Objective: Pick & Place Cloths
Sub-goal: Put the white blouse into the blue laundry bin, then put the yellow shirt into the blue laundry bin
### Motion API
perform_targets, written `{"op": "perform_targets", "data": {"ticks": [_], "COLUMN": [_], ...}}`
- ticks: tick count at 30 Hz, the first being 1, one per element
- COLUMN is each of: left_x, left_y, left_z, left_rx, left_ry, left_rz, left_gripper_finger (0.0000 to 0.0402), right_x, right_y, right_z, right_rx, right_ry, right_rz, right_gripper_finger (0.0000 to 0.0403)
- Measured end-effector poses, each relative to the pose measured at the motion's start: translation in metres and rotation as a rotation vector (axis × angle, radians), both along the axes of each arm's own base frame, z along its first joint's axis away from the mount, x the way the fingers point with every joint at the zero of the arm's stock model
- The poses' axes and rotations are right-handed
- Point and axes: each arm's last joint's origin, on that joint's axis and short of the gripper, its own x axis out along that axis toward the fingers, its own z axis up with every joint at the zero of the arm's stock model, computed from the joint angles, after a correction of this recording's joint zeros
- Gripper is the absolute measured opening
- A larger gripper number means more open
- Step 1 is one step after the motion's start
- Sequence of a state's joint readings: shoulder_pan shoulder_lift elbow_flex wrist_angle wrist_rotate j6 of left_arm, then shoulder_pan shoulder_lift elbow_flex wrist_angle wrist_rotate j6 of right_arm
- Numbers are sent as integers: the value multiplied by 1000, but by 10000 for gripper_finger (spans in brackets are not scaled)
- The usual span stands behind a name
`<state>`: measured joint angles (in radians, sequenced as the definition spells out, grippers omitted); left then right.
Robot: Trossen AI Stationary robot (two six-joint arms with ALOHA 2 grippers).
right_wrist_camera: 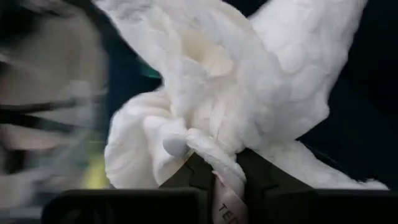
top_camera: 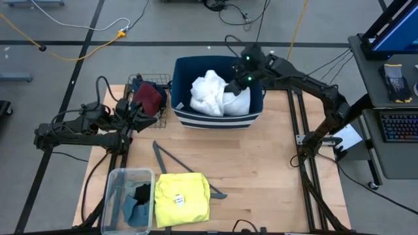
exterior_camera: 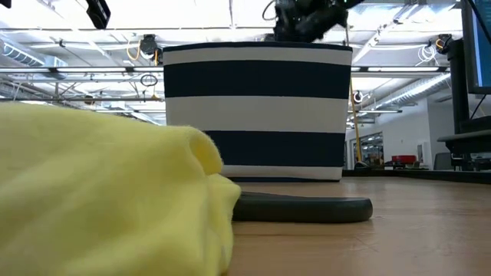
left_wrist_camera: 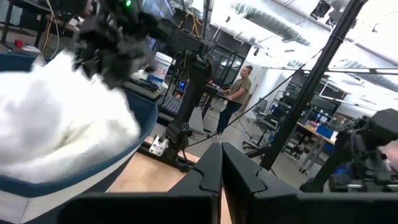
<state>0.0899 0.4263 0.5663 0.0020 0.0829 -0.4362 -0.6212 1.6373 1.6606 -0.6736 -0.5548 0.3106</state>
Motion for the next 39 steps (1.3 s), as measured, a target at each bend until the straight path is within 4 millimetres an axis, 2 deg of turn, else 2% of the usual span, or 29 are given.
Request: {"op": "perform_targets", "data": {"ticks": [2, 6, 9, 13, 17, 21, 26, 29, 32, 39], "left_x": [0, 0, 0, 0, 0, 0, 0, 0, 1, 13], "left_y": [0, 0, 0, -1, -1, -1, -1, -1, -1, -3], "left_z": [0, 0, 0, 0, 0, 0, 0, 0, 0, -5], "left_rx": [1, 3, -31, -46, -40, -37, -37, -42, -52, -53], "left_ry": [-2, -3, -2, -2, -2, -2, -2, -2, 6, 59], "left_rz": [1, 5, -18, -29, -28, -27, -28, -31, -55, -82], "left_gripper_finger": [11, 3, 5, 13, 5, 6, 12, 4, 4, 2], "right_x": [1, -1, -6, -5, -4, -5, -1, 0, 1, -2], "right_y": [-1, -19, -26, -26, -24, -26, -21, -9, 11, 80], "right_z": [7, -1, 2, 4, 3, 3, 8, 18, 36, 69], "right_rx": [47, -54, -133, -160, -174, -192, -182, -200, -253, -388], "right_ry": [-15, 39, 28, 13, 14, 53, 11, -28, -99, -190], "right_rz": [14, -19, -17, 11, 28, -44, -51, -31, 17, 175], "right_gripper_finger": [24, 31, 78, 143, 185, 195, 183, 170, 157, 118]}}
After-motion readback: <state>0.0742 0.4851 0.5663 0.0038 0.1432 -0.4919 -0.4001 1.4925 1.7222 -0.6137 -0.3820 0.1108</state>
